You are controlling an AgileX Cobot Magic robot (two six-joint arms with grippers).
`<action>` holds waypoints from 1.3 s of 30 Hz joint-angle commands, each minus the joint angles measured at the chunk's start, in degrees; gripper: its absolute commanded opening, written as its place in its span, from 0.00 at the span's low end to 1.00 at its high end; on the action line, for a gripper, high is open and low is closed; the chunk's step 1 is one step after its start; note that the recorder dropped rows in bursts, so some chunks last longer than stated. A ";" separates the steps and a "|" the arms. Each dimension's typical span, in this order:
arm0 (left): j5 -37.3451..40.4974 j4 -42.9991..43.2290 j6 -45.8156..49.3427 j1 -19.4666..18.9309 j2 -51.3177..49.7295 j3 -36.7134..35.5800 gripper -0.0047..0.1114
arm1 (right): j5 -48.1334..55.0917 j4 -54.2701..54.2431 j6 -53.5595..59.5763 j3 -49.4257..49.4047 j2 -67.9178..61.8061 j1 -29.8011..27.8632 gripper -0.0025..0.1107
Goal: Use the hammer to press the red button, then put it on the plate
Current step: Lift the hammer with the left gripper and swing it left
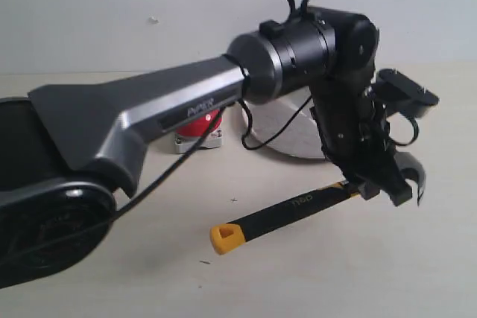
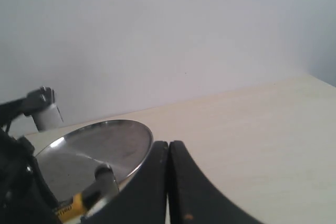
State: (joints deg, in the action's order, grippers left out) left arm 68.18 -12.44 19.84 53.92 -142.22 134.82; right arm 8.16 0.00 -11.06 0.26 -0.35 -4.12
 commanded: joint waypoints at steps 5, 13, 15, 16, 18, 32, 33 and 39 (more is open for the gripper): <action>-0.58 -9.16 -3.22 -4.12 6.60 0.62 0.04 | -0.56 0.00 0.47 -0.26 0.35 -0.22 0.02; -3.33 -11.43 -4.72 -6.69 9.01 0.20 0.04 | -0.56 0.00 0.47 -0.26 0.35 -0.22 0.02; -5.93 -11.31 -4.85 -7.20 9.82 -1.36 0.04 | -0.56 0.00 0.47 -0.26 0.35 -0.22 0.02; -7.49 -11.31 -4.85 -7.43 10.26 -2.24 0.04 | -0.56 0.00 0.47 -0.26 0.35 -0.22 0.02; -11.58 -11.44 -4.85 -7.43 11.41 -5.31 0.04 | -0.56 0.00 0.47 -0.26 0.35 -0.22 0.02; -48.93 -27.10 9.93 -7.07 26.98 -39.97 0.04 | -0.56 0.00 0.47 -0.26 0.35 -0.22 0.02; -51.33 -30.79 12.32 -7.07 28.57 -42.68 0.04 | -0.56 0.00 0.47 -0.26 0.35 -0.22 0.02; -63.23 -57.31 35.26 -7.07 43.14 -63.00 0.04 | -0.56 0.00 0.47 -0.26 0.35 -0.22 0.02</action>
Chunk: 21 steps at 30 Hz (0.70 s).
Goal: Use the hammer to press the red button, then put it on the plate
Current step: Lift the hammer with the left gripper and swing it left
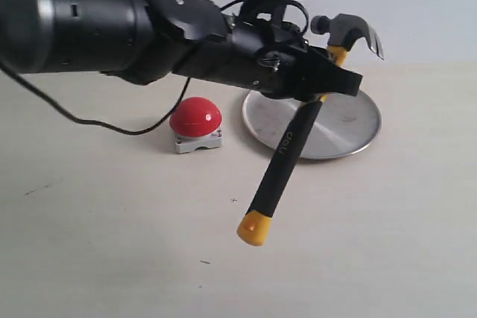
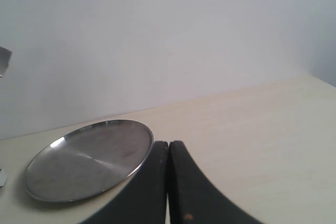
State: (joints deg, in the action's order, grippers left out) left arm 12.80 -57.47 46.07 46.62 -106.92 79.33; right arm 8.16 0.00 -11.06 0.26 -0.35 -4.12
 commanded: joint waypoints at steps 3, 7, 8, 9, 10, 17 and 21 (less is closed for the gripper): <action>-11.72 -14.00 8.82 0.23 14.02 -12.72 0.04 | -0.56 0.00 0.47 -0.26 0.35 -0.22 0.02; -23.31 -11.77 -0.47 0.32 24.84 -22.99 0.04 | -0.56 0.00 0.47 -0.26 0.35 -0.22 0.02; -26.02 -8.88 -4.81 0.32 27.00 -25.57 0.04 | -0.56 0.00 0.47 -0.26 0.35 -0.22 0.02; -28.70 -2.70 -13.04 0.32 29.38 -28.68 0.04 | -0.56 0.00 0.47 -0.26 0.35 -0.22 0.02; -30.26 5.17 -20.94 0.32 31.01 -31.05 0.04 | -0.56 0.00 0.47 -0.26 0.35 -0.22 0.02; -52.05 48.81 -75.39 -0.30 35.10 -46.68 0.04 | -0.56 0.00 0.47 -0.26 0.35 -0.22 0.02; -63.91 50.57 -83.56 -0.30 33.59 -52.26 0.04 | -0.56 0.00 0.47 -0.26 0.35 -0.22 0.02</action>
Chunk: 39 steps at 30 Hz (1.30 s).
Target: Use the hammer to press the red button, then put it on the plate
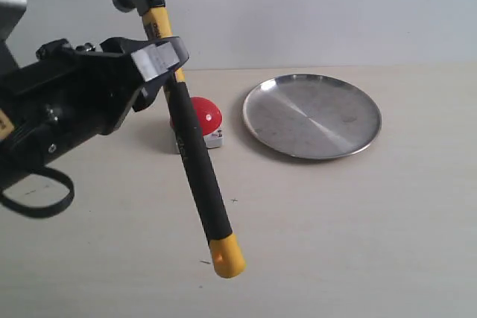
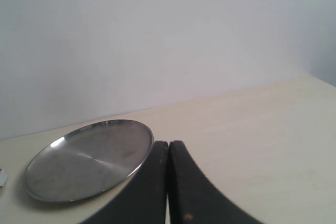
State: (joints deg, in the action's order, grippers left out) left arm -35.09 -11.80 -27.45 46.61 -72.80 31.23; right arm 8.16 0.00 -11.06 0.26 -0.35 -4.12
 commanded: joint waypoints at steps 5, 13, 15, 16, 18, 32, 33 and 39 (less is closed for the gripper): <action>-27.11 4.94 -18.32 -0.29 -2.46 -7.73 0.04 | -0.56 0.00 0.47 -0.26 0.35 -0.22 0.02; -33.48 0.73 -26.58 -0.29 -5.18 -8.60 0.04 | -0.56 0.00 0.47 -0.26 0.35 -0.22 0.02; -34.26 -0.94 -28.21 -0.29 -5.73 -8.60 0.04 | -0.56 0.00 0.47 -0.26 0.35 -0.22 0.02; -34.84 -1.39 -28.66 -0.29 -5.90 -8.60 0.04 | -0.56 0.00 0.47 -0.26 0.35 -0.22 0.02; -34.87 -2.07 -30.40 -0.29 -6.43 -8.60 0.04 | -0.56 0.00 0.47 -0.26 0.35 -0.22 0.02; -34.87 -1.24 -34.70 -0.81 -15.61 -5.63 0.04 | -0.56 0.00 0.47 -0.26 0.35 -0.22 0.02; -34.87 -0.88 -34.70 -0.95 -16.61 -4.49 0.04 | -0.56 0.00 0.47 -0.26 0.35 -0.22 0.02; -34.87 -0.88 -40.53 -0.95 -21.76 -0.41 0.04 | -2.37 1.81 0.62 -0.26 0.35 -0.22 0.02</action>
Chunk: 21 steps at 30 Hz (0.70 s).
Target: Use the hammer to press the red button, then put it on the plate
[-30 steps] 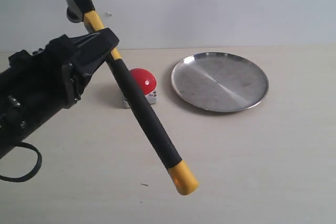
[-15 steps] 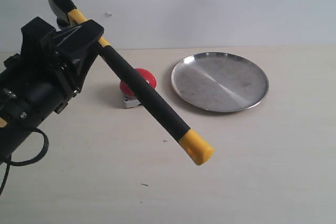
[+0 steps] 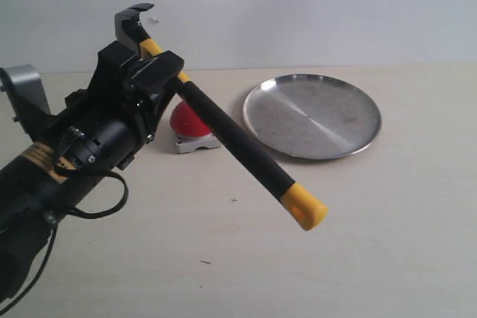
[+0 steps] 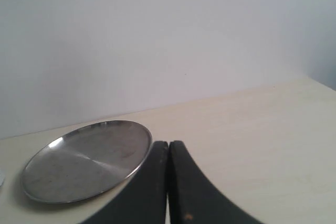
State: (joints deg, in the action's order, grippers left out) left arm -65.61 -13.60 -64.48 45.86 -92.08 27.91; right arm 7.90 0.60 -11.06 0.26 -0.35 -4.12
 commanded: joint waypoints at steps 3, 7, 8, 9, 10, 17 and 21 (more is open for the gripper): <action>-4.36 0.97 -3.95 -0.74 -5.03 3.99 0.04 | -2.01 1.21 0.49 -0.26 0.35 -0.22 0.02; -4.36 1.11 -8.11 -2.52 -7.42 4.23 0.04 | -2.92 1.21 0.37 -0.26 0.35 -0.22 0.02; -4.36 1.39 -8.48 -2.72 -7.95 4.23 0.04 | -4.41 0.61 -0.55 -0.26 0.35 -0.22 0.02; -4.36 1.39 -8.61 -2.96 -8.47 4.23 0.04 | -6.45 -2.46 -3.13 -0.26 0.35 -0.22 0.02; -4.36 1.62 -8.61 -3.11 -8.94 4.23 0.04 | -7.90 -7.02 -7.61 -0.26 0.35 -0.22 0.02; -4.36 1.75 -10.21 -3.11 -10.44 4.23 0.04 | -10.72 -23.20 -19.54 -0.26 0.35 -0.22 0.02; -4.36 2.35 -10.96 -3.11 -10.44 4.23 0.04 | -13.92 -22.93 -19.01 -0.26 0.35 -0.22 0.02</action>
State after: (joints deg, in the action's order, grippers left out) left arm -65.61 -12.14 -74.78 42.88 -103.03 31.37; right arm -2.76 -21.75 -30.16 0.26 -0.35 -4.12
